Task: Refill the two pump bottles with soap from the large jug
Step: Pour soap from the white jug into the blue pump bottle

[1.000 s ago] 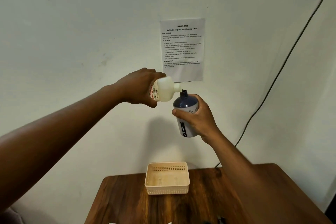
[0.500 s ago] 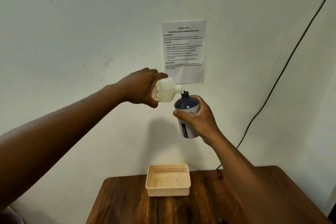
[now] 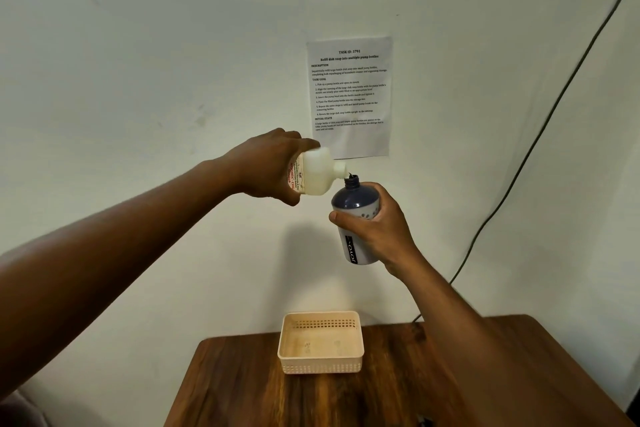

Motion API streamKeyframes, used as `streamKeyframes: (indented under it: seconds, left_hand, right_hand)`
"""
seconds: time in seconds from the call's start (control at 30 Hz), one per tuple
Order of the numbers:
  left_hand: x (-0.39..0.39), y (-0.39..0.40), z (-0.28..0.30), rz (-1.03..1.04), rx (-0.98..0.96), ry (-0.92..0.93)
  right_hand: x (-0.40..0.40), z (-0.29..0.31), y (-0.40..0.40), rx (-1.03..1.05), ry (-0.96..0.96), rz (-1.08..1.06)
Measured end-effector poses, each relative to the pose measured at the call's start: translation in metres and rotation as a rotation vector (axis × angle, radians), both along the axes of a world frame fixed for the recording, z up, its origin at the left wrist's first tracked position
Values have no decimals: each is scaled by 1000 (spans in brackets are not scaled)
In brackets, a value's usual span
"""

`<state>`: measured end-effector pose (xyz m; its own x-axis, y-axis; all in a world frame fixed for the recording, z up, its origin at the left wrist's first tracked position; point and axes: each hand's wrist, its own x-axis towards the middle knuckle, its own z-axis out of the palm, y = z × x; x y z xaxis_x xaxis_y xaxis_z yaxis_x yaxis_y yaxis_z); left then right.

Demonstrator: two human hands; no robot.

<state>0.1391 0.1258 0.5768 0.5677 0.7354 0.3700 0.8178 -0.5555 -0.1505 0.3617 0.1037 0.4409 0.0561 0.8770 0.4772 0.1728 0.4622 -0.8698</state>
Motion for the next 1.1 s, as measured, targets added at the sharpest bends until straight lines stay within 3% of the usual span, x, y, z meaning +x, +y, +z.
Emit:
streamKeyframes:
  seconds: [0.37,0.73,0.83,1.1]
  left_hand:
    - [-2,-2,-3,13,-26,-6]
    - [-15,-2,-41,45,-111,-229]
    - [-20,-3,-61,85,-119,-340]
    - [-61,-7,-155,98,-344,-849]
  right_hand:
    - [-2,-3,3,-7,-6,12]
    - [-15,-11,9,-34,23,74]
    - [-21,-17,13,-50,42,99]
    - [-41,-52,23,-125,72,133]
